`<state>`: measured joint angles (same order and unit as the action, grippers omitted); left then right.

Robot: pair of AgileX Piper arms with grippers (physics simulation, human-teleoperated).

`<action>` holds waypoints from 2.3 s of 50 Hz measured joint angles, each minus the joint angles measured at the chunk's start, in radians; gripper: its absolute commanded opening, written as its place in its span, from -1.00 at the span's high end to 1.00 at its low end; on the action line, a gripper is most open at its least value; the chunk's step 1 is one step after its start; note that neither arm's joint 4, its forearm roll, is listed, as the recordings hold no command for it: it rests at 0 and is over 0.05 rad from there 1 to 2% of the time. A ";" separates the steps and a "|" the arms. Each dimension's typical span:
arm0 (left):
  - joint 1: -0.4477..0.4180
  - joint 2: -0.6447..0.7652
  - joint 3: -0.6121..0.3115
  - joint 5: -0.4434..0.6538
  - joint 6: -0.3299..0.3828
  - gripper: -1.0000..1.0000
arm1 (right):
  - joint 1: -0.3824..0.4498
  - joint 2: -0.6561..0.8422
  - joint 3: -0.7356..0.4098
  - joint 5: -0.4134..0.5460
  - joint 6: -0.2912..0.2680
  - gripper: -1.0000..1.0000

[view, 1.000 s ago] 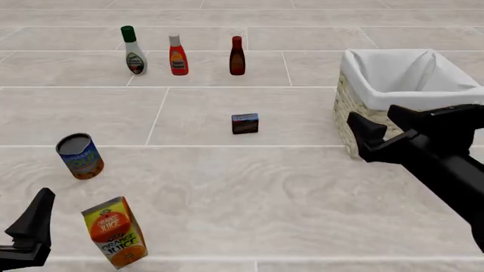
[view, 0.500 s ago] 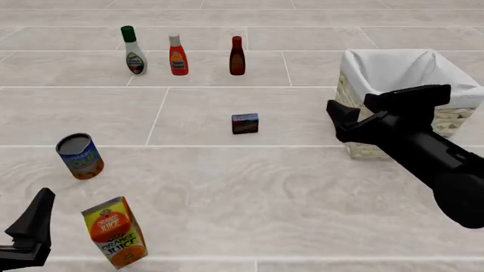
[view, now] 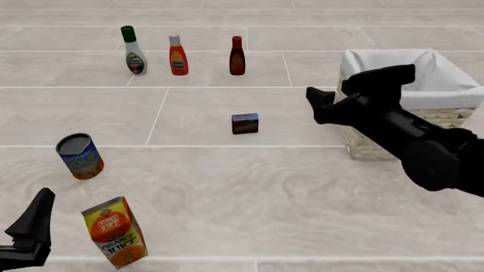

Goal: Pick the chocolate pudding and place it in the basket.

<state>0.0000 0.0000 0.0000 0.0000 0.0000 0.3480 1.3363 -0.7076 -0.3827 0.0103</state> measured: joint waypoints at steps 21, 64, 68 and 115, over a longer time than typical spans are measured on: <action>0.000 0.000 0.000 0.000 0.000 -1.00 | 0.049 0.137 -0.160 0.033 0.021 -1.00; 0.000 0.000 0.000 0.000 0.000 -1.00 | 0.089 0.425 -0.511 0.150 0.087 -1.00; 0.000 0.000 0.000 0.000 0.000 -1.00 | 0.085 0.453 -0.548 0.171 0.096 -1.00; 0.000 0.000 0.000 0.000 0.000 -1.00 | 0.044 0.785 -1.120 0.665 0.171 -1.00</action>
<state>0.0000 0.0000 0.0000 0.0000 0.0000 0.3919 2.1212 -1.8274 0.2821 0.1812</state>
